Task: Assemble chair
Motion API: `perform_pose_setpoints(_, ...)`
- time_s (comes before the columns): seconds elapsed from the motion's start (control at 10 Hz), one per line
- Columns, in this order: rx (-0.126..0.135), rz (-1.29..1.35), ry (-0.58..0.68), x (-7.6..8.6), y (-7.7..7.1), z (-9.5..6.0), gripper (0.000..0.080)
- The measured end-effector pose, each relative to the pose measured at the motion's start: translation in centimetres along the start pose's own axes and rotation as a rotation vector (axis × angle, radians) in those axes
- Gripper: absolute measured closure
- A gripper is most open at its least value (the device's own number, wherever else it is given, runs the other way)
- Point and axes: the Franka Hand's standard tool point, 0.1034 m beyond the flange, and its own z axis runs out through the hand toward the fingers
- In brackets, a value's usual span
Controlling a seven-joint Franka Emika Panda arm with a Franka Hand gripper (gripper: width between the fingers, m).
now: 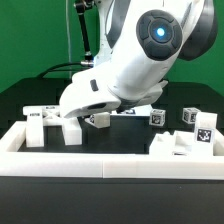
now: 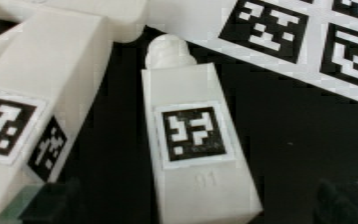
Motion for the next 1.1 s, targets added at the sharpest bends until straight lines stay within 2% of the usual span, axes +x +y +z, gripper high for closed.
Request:
perform_pose_setpoints(0.5, -0.004, -0.001, -0.004, 0.58, -0.22, 0.99, 0.0150)
perform_pose_setpoints(0.9, -0.005, 0.012, -0.001, 0.64, -0.15, 1.10, 0.0150)
perform_pose_setpoints(1.1, 0.000, 0.017, 0.000, 0.52, 0.14, 1.21, 0.0396)
